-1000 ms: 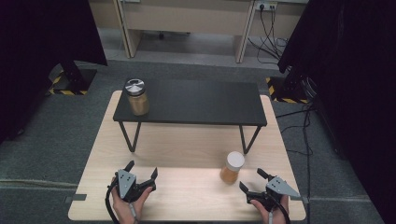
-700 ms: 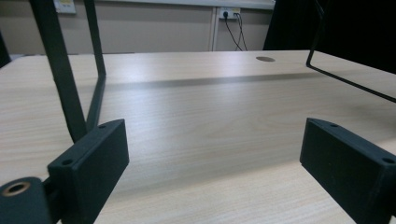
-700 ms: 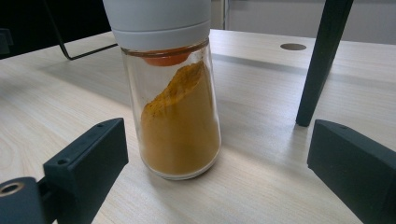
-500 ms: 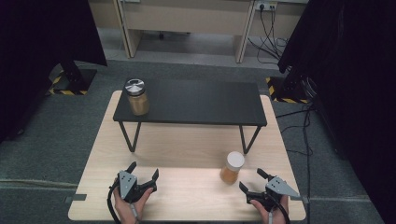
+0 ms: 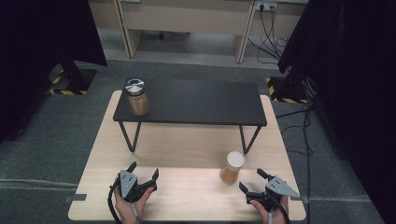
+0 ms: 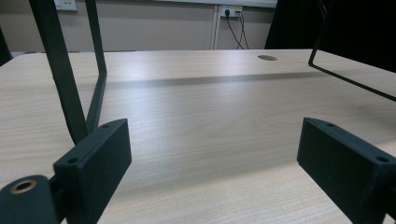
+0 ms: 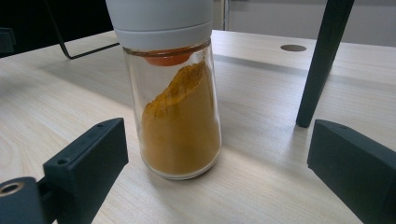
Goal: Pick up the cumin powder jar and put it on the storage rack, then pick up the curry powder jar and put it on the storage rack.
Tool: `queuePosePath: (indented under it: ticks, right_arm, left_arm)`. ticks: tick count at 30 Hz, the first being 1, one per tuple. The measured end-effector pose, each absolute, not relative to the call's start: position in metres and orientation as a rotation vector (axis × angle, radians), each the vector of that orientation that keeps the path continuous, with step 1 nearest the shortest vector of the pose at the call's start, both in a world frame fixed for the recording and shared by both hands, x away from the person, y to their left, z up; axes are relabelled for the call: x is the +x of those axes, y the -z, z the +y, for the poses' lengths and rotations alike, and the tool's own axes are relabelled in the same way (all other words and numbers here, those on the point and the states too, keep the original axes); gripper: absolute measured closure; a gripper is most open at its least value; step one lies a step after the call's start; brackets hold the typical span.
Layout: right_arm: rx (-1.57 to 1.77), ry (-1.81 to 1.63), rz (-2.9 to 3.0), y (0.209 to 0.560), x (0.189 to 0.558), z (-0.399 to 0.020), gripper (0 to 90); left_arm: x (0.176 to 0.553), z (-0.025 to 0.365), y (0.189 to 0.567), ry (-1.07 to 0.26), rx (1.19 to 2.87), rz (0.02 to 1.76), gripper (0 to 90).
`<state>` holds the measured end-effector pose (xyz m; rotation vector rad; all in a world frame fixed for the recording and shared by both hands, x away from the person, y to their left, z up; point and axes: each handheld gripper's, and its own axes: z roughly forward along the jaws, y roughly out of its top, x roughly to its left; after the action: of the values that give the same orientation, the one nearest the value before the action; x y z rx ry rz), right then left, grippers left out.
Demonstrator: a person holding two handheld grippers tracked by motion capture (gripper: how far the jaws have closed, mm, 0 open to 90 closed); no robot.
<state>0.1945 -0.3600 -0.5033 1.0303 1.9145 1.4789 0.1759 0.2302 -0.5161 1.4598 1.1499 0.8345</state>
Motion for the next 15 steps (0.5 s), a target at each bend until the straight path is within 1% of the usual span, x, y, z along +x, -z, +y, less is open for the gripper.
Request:
queuePosePath:
  ticks: [15]
  right_arm:
    - [1.031,-1.484,1.917,0.5034,0.1949,-0.3606,5.3]
  left_arm:
    - [0.1752,0.2305,0.5172,-0.838,1.458,1.140,9.2]
